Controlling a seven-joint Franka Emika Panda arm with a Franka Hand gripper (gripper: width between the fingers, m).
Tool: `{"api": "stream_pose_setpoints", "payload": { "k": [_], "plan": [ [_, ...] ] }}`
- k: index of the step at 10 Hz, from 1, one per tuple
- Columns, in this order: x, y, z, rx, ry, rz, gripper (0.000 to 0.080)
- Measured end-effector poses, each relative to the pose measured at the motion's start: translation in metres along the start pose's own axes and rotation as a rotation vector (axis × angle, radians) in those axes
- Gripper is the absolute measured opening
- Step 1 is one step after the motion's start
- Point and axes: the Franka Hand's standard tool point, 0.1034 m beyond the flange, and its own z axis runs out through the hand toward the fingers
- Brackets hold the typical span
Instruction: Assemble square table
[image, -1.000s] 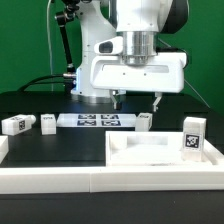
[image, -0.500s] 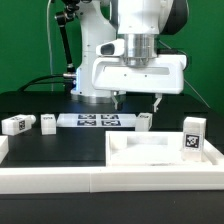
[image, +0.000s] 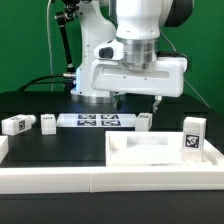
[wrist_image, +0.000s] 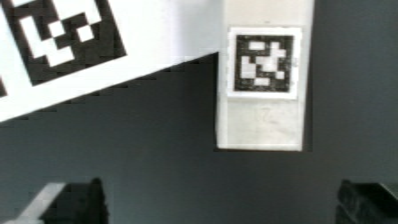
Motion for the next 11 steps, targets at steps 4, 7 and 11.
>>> {"api": "stream_pose_setpoints", "payload": {
  "k": [4, 7, 11],
  "plan": [
    [0.002, 0.007, 0.0, -0.042, -0.273, -0.009, 0.0648],
    [0.005, 0.004, 0.002, 0.004, -0.517, -0.079, 0.0648],
    [0.005, -0.001, 0.012, -0.022, -0.625, -0.055, 0.0648]
  ]
}}
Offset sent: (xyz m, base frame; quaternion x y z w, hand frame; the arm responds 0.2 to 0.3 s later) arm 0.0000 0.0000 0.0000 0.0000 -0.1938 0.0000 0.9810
